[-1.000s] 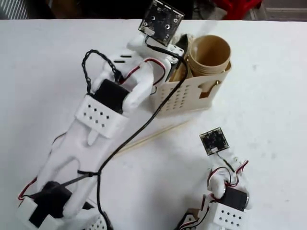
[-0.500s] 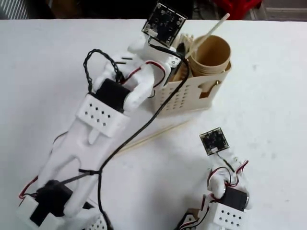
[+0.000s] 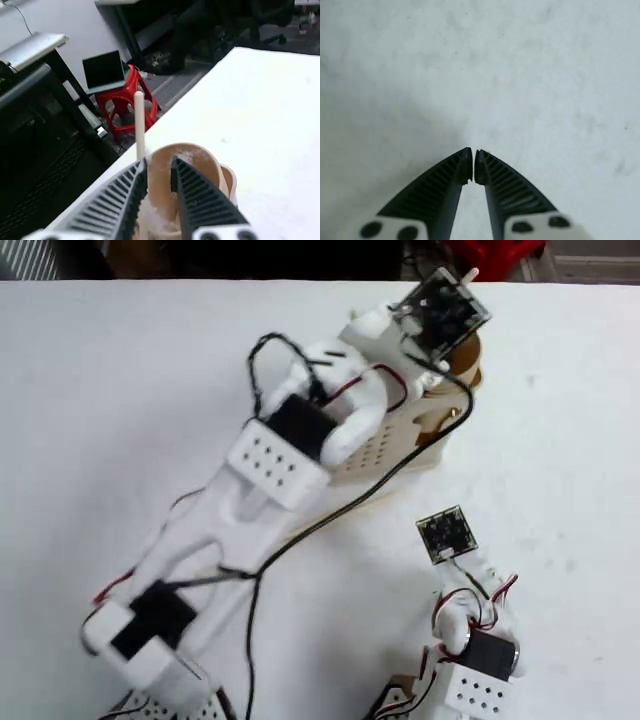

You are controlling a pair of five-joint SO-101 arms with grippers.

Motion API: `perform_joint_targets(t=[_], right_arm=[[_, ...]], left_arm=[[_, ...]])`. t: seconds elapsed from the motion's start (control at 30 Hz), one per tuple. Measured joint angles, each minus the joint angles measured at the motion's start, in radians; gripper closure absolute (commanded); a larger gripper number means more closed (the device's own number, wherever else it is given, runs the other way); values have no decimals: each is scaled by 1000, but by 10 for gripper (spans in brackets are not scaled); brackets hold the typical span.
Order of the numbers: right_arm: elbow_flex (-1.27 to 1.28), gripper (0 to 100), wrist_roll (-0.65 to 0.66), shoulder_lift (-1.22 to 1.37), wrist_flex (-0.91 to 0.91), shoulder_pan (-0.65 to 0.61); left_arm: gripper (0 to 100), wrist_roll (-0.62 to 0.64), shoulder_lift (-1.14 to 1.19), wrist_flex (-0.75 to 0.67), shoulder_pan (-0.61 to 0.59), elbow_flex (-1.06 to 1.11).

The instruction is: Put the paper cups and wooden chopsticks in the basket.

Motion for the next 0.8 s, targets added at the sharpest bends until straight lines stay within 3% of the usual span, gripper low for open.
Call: perform_joint_targets(t=[0.33, 0.67, 0.73, 0.8], right_arm=[[0, 967, 0, 0, 0, 0], [0, 967, 0, 0, 0, 0], [0, 967, 0, 0, 0, 0], [0, 967, 0, 0, 0, 0]], left_arm=[[979, 0, 330, 253, -18, -459], [976, 0, 362, 400, -37, -760], [938, 0, 361, 423, -37, -786], [841, 0, 361, 446, -37, -793]])
